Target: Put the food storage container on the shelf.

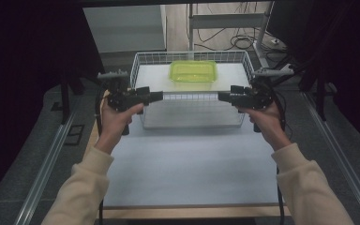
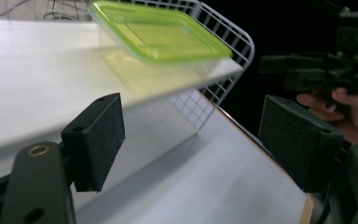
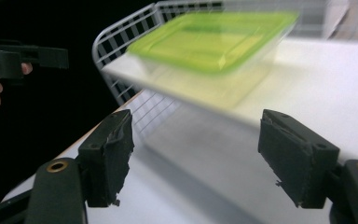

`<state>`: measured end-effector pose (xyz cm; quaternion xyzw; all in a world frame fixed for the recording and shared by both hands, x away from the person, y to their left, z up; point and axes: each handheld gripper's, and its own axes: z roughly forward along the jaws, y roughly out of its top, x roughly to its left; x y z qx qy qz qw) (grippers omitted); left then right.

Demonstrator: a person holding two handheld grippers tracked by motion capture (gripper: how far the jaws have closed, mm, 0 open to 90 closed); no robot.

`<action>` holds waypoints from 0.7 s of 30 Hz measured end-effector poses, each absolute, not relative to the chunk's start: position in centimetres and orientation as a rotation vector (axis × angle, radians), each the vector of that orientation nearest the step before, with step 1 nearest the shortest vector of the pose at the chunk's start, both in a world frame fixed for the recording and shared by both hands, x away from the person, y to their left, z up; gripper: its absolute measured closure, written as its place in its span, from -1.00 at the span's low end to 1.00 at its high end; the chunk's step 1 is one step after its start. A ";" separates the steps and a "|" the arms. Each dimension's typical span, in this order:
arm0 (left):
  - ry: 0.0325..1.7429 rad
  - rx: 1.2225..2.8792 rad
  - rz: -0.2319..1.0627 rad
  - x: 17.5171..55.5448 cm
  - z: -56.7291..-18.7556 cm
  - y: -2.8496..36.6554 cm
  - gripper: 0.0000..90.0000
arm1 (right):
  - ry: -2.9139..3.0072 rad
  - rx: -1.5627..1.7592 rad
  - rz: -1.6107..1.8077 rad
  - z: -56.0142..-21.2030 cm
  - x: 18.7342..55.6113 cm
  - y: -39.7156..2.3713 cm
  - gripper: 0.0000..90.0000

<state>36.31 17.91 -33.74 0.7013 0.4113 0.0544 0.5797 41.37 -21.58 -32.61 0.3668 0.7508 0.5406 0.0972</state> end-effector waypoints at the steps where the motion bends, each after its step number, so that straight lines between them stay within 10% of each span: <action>1: 0.946 1.650 0.113 34.9 -34.6 17.8 -0.52 | 2.244 1.051 1.603 -33.5 40.0 -21.8 -0.45; 21: 0.967 1.779 0.025 26.6 -46.3 16.0 -0.53 | 2.407 0.993 1.525 -45.7 30.9 -23.9 -0.50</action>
